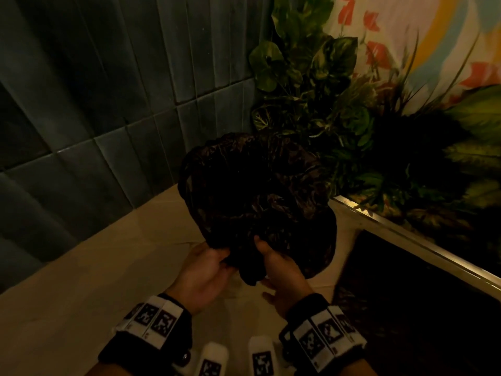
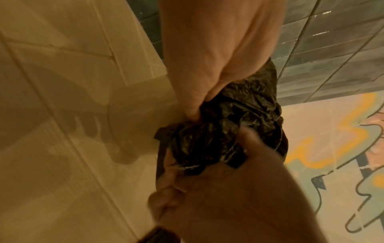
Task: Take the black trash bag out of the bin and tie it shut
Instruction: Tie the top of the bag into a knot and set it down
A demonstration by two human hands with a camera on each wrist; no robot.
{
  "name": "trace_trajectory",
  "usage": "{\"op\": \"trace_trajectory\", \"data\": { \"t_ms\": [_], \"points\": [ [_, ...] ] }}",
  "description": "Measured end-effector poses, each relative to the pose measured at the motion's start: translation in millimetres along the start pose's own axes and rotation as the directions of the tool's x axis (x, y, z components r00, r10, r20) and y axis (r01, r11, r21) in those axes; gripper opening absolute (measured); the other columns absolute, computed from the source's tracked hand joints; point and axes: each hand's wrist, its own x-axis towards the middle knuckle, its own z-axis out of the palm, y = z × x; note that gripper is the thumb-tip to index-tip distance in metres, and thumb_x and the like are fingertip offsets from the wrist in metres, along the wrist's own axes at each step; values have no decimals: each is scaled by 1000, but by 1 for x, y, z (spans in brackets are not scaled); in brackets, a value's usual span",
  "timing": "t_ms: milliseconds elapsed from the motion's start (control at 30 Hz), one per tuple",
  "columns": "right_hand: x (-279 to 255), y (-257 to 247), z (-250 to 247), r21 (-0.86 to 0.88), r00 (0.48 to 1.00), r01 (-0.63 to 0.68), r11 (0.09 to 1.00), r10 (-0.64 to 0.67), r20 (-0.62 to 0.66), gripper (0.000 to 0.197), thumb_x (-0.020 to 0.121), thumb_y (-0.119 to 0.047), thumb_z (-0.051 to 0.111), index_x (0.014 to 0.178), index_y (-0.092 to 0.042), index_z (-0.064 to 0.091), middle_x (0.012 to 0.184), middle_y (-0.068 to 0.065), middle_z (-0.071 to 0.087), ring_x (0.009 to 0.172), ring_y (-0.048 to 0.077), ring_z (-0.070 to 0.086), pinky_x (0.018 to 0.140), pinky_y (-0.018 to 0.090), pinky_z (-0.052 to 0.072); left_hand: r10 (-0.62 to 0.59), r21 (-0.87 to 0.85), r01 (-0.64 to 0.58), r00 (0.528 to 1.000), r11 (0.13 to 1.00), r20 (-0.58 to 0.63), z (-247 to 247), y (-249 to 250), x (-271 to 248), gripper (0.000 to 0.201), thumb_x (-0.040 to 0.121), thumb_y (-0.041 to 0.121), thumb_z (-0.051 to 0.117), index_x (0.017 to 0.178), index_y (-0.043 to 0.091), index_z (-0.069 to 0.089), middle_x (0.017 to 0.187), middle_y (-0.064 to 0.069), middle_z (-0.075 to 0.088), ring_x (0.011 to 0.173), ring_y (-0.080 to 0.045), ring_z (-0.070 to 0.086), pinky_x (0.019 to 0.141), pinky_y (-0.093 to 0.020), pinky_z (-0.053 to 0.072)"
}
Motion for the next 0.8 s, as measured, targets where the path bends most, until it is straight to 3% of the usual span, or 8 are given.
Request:
{"op": "trace_trajectory", "data": {
  "t_ms": [100, 167, 233, 400, 467, 567, 700, 800],
  "points": [
    [-8, -8, -3, -36, 981, 29, 999, -21, 192, 57, 80, -55, 62, 128, -27, 49, 120, -3, 54, 119, 26, 51, 88, 38, 42, 7, 22, -7, 1000, 1000, 22, 1, 0, -1, 39, 87, -14, 39, 107, 7, 66, 111, -11, 72, 101, -24, 68, 80, -30, 58],
    [-7, -10, -3, 35, 948, 82, 996, -88, 305, 42, 84, -35, 67, 120, -14, 59, 105, 3, 64, 90, 22, 63, 69, 31, 50, 6, 23, -7, 999, 1000, 42, 2, 2, -2, 44, 84, -17, 37, 109, 5, 65, 114, -14, 70, 103, -27, 68, 81, -32, 58],
    [-6, -11, -2, 166, 948, 124, 978, -166, 270, 25, 87, -10, 64, 112, -6, 64, 101, 8, 68, 78, 20, 65, 60, 28, 55, 6, 46, -8, 999, 999, 44, 1, 4, -2, 48, 82, -19, 34, 112, 4, 64, 117, -16, 68, 106, -30, 65, 86, -36, 55],
    [2, 1, 2, 333, 945, 214, 918, -281, 166, 23, 91, 7, 51, 97, -11, 65, 101, 6, 68, 89, 21, 66, 68, 29, 59, 28, 171, -17, 998, 985, -58, -1, 9, -8, 36, 89, -8, 42, 112, 9, 65, 104, -9, 74, 92, -27, 69, 74, -35, 57],
    [4, 6, 5, 415, 947, 211, 885, -290, 138, 31, 90, 14, 44, 103, -8, 63, 105, 9, 66, 94, 25, 64, 68, 30, 58, 41, 231, -15, 993, 973, -107, -6, 10, -13, 32, 90, 4, 48, 115, 17, 63, 106, -5, 71, 96, -27, 66, 73, -37, 54],
    [7, 10, 12, 511, 953, 154, 846, -264, 150, 47, 86, 21, 36, 123, -1, 54, 121, 17, 61, 110, 35, 57, 82, 39, 55, 18, 203, 2, 995, 979, -101, -6, 14, -25, 23, 90, 19, 52, 109, 18, 64, 113, -7, 65, 103, -32, 61, 82, -43, 53],
    [9, 6, 22, 451, 957, 166, 877, -253, 140, 41, 84, 20, 36, 100, -5, 63, 92, 14, 65, 85, 30, 58, 70, 35, 47, 52, 150, -52, 999, 987, 7, 3, 15, -29, 29, 90, 12, 54, 117, 11, 65, 113, -9, 70, 104, -30, 66, 88, -41, 54],
    [11, 4, 25, 505, 951, 158, 848, -269, 153, 40, 82, 20, 39, 110, 0, 60, 104, 21, 64, 96, 37, 56, 80, 45, 47, 102, 122, -101, 995, 987, 5, 2, 16, -21, 32, 89, 3, 56, 120, 5, 63, 116, -10, 70, 105, -25, 68, 86, -37, 57]
  ]
}}
